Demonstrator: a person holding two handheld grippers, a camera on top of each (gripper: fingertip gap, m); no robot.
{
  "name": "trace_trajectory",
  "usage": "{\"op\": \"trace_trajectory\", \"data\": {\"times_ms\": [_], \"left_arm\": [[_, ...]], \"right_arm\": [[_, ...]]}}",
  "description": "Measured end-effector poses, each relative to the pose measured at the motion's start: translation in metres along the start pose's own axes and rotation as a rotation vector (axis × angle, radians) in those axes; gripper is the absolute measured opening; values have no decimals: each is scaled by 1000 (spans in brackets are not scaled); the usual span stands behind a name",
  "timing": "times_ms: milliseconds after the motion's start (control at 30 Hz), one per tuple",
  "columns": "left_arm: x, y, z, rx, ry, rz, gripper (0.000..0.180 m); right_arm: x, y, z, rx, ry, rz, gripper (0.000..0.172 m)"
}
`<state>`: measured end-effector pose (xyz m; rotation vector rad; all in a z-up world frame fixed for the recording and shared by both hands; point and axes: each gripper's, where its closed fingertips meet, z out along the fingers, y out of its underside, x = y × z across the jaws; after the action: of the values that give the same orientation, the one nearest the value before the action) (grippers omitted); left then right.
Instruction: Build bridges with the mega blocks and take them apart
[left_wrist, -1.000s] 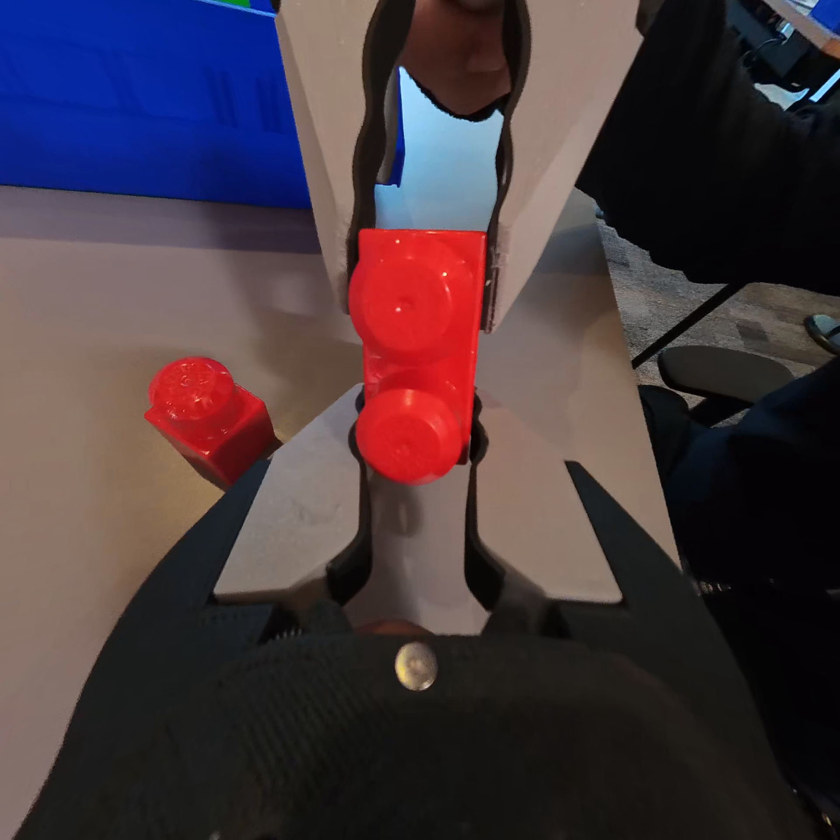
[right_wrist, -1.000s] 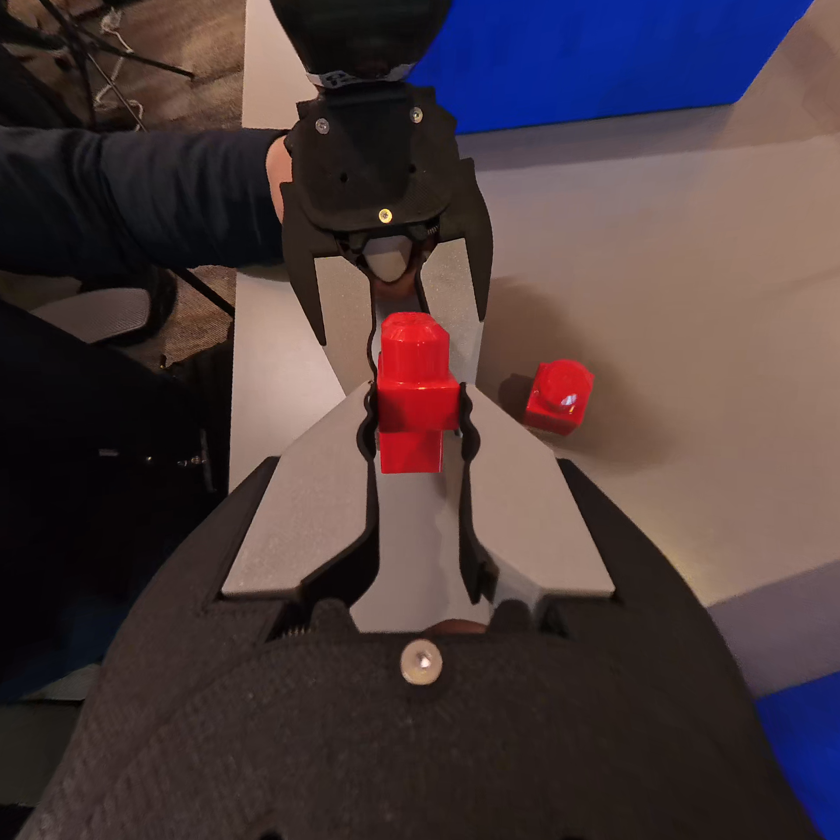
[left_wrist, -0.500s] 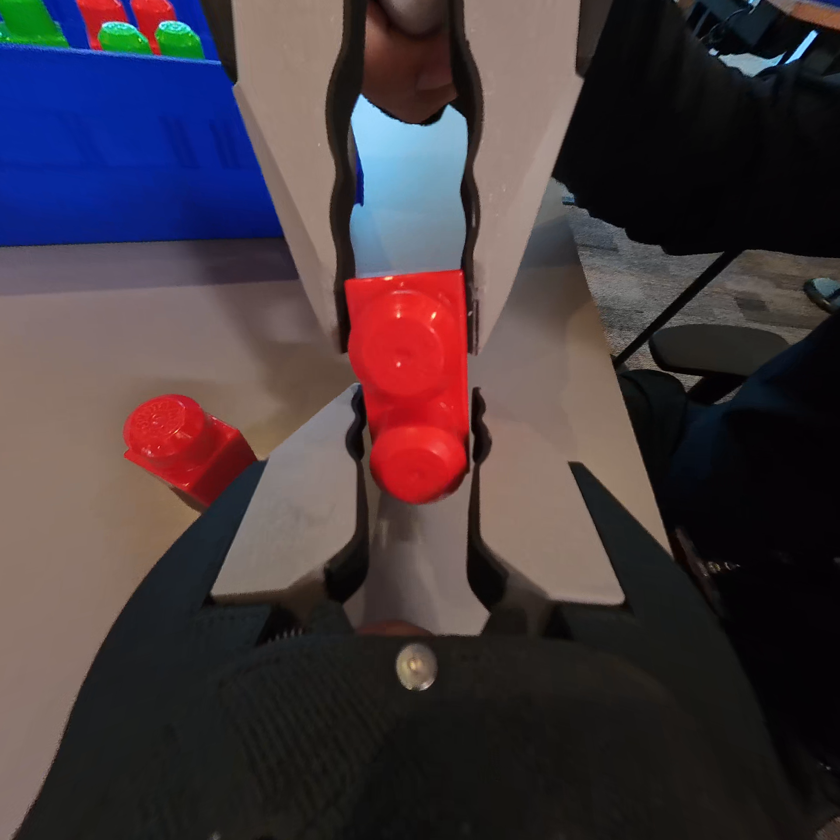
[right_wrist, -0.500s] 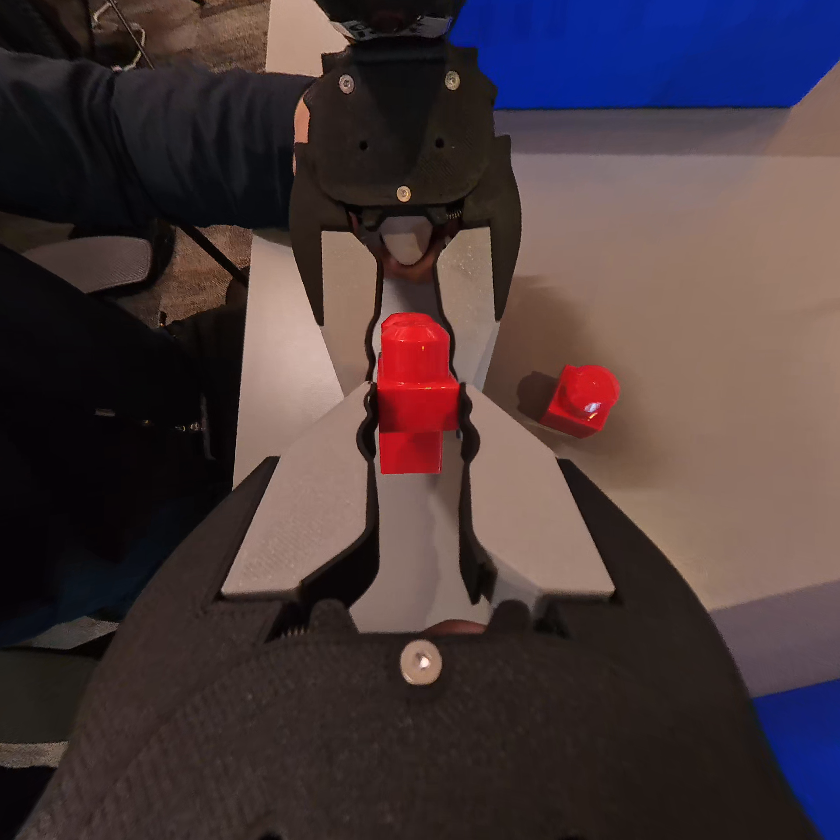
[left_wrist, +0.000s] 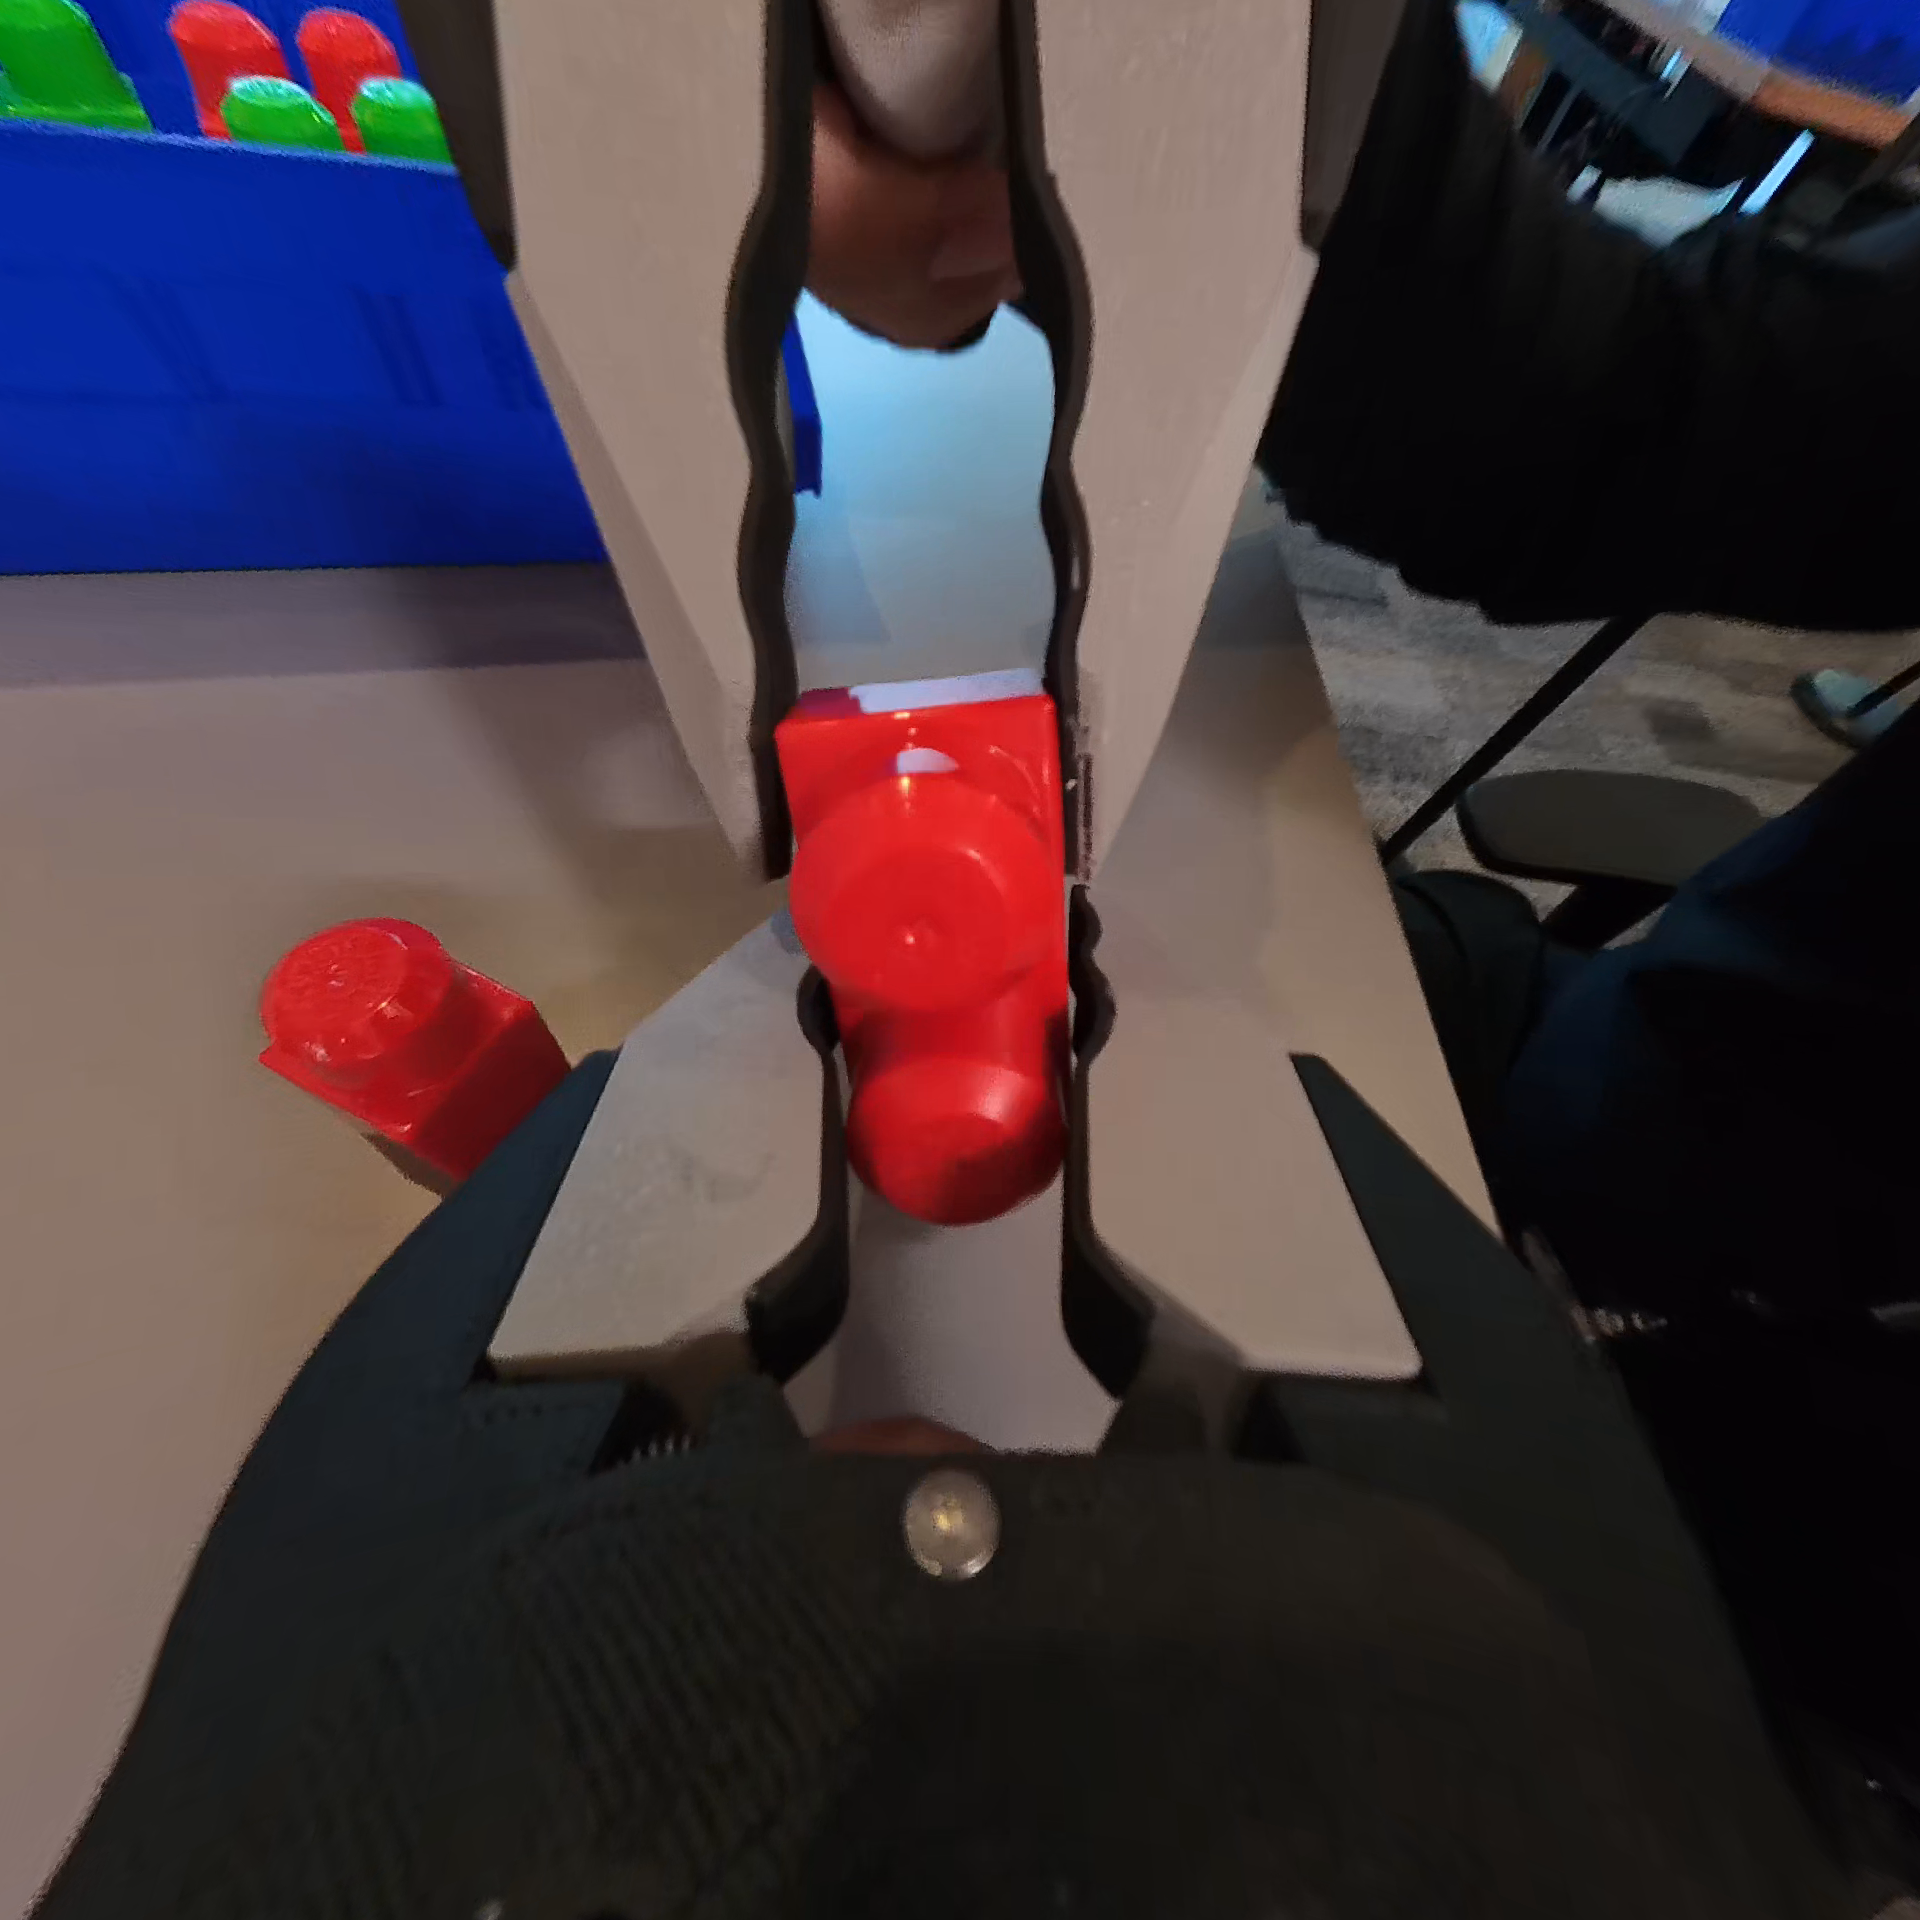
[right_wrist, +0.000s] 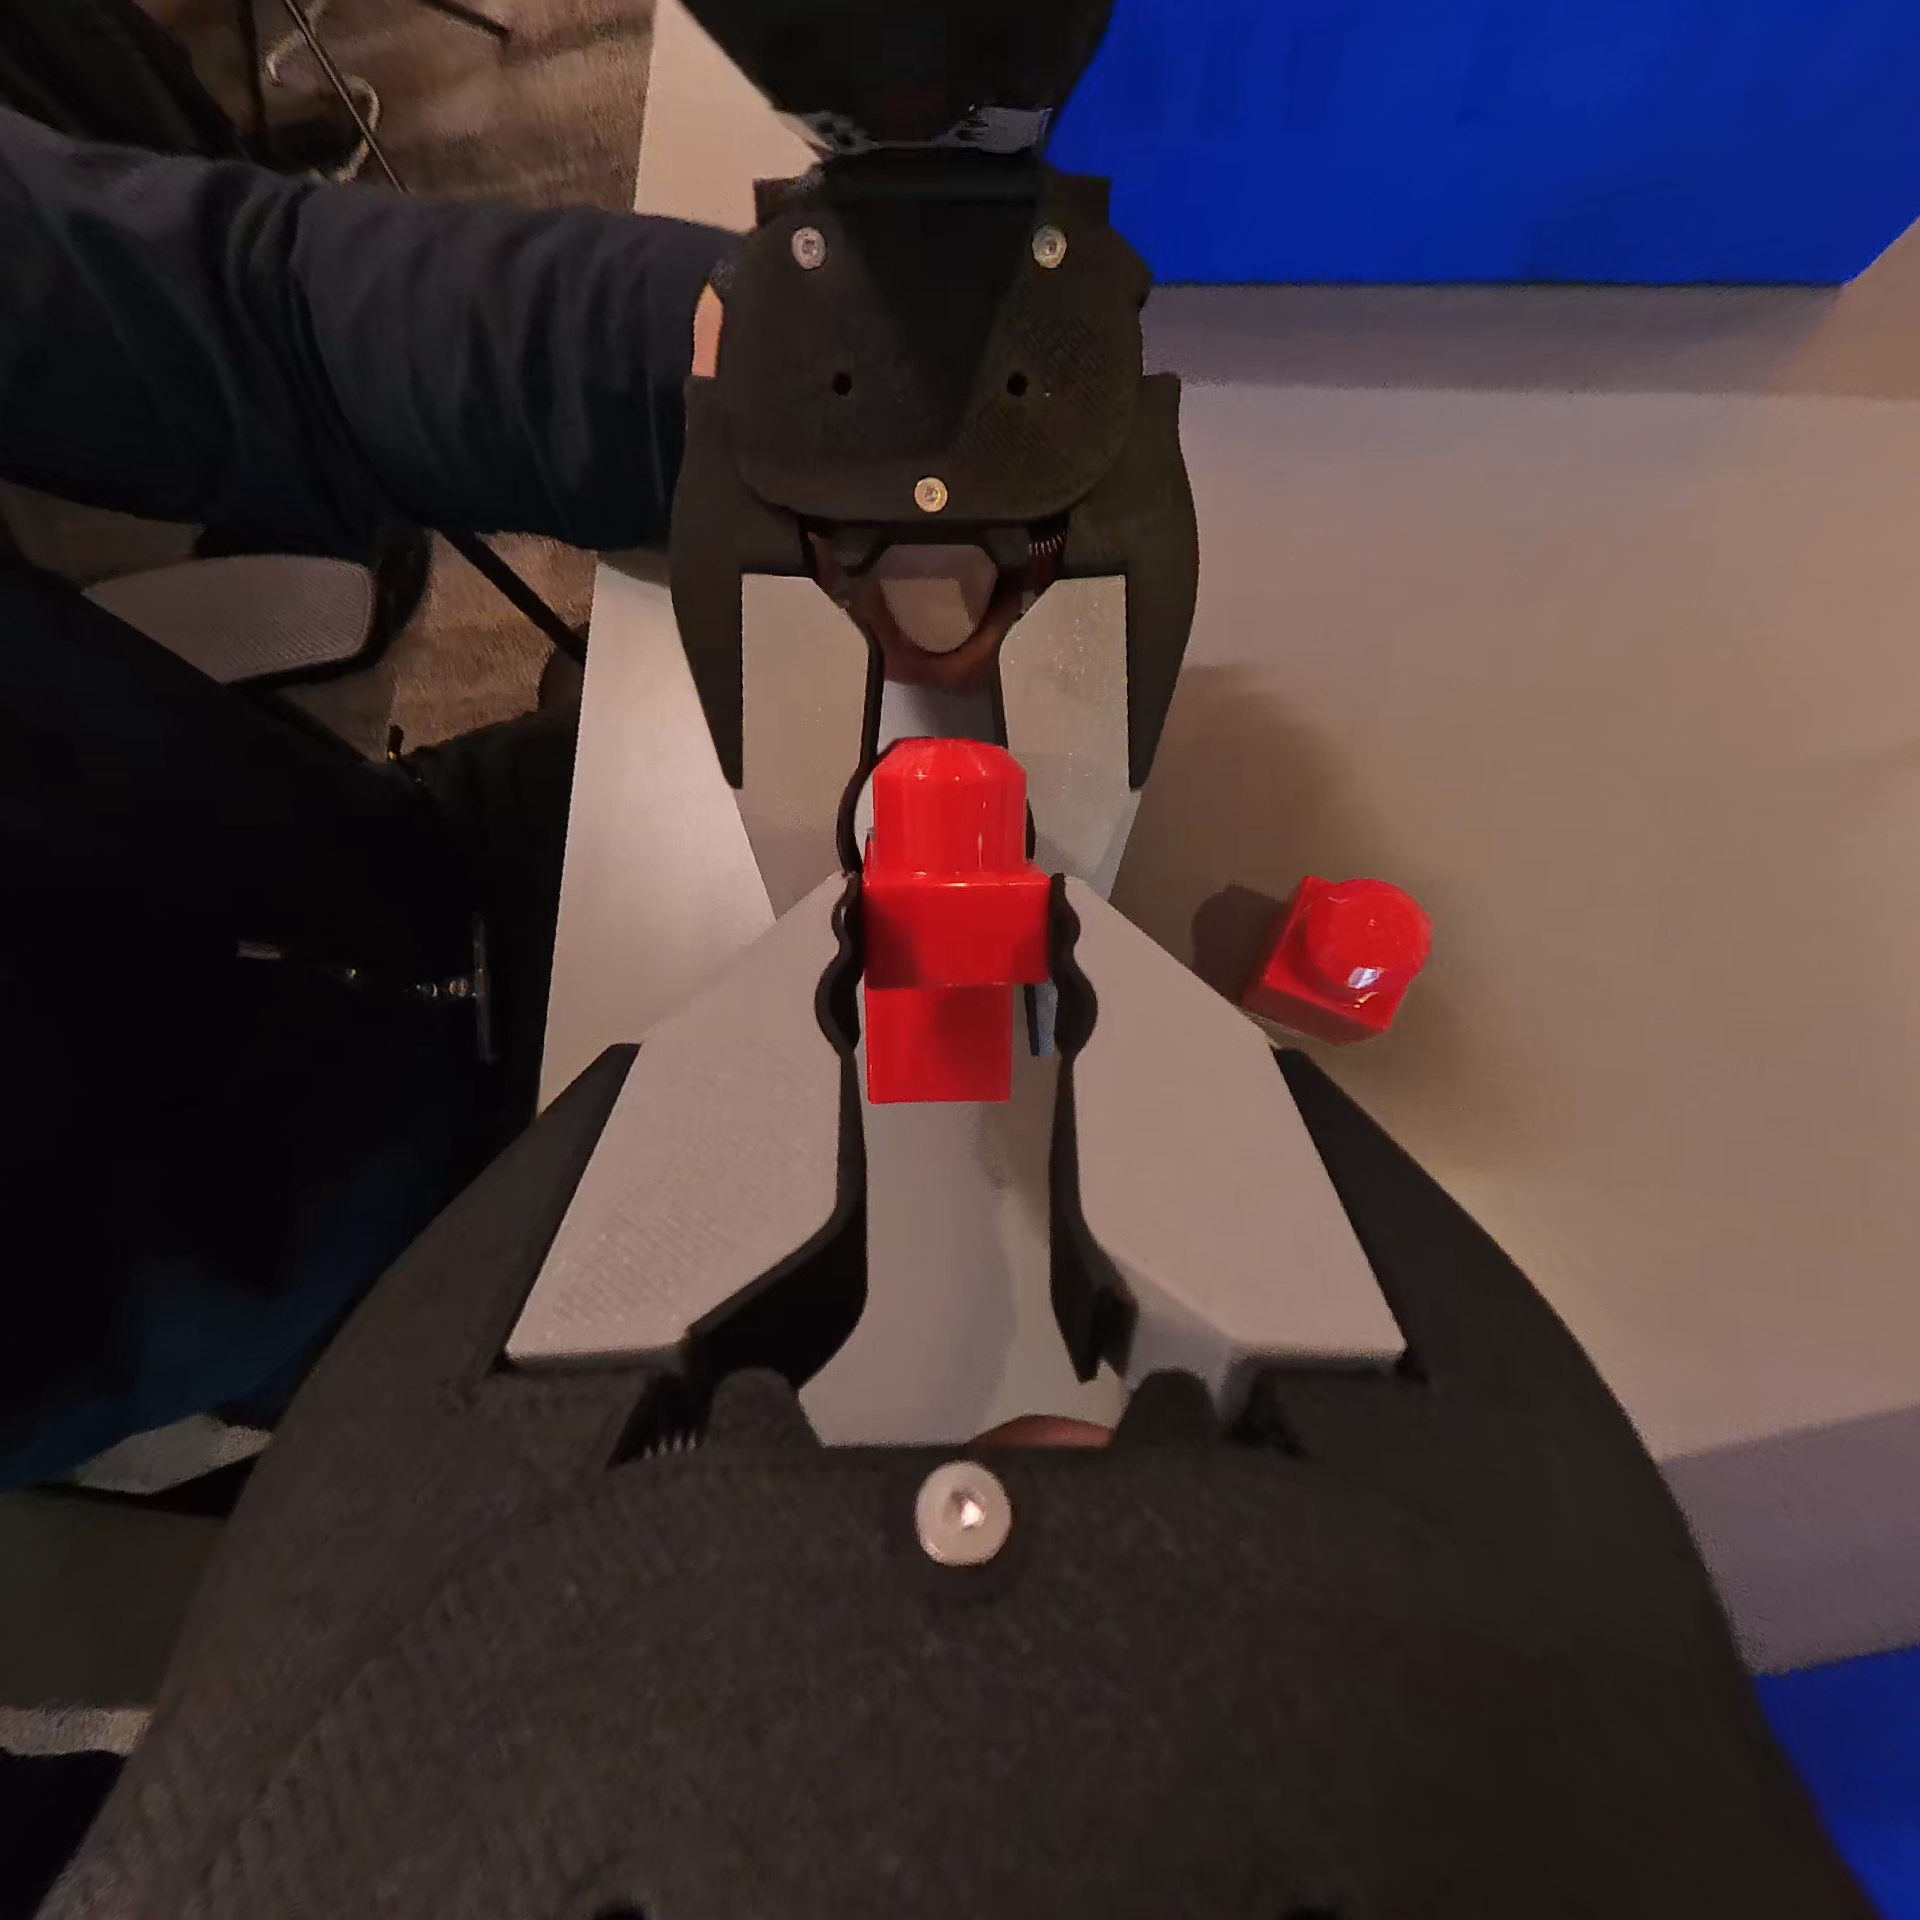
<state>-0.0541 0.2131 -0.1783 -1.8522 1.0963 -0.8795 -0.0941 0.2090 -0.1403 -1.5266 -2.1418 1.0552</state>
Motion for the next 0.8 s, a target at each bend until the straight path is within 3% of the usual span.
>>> {"op": "trace_trajectory", "data": {"times_ms": [267, 367, 467, 533, 633, 800], "left_arm": [[-2, 4, -3, -30, -16, 9, 40], [-10, 7, -10, -41, -50, 9, 40], [-19, -5, -31, 40, -80, -13, 40], [-24, -17, -50, 131, -77, -42, 40], [-31, -26, -71, 220, -94, -66, 40], [-42, -38, -85, 331, -125, -106, 40]], "right_arm": [[1, -1, 1, 78, -9, 20, 32], [12, -10, -9, 182, 35, 39, 36], [37, -19, -27, 357, 144, 112, 44], [53, -9, -30, 395, 180, 196, 44], [68, 12, -17, 370, 209, 301, 46], [92, 49, 18, 185, 354, 372, 46]]}}
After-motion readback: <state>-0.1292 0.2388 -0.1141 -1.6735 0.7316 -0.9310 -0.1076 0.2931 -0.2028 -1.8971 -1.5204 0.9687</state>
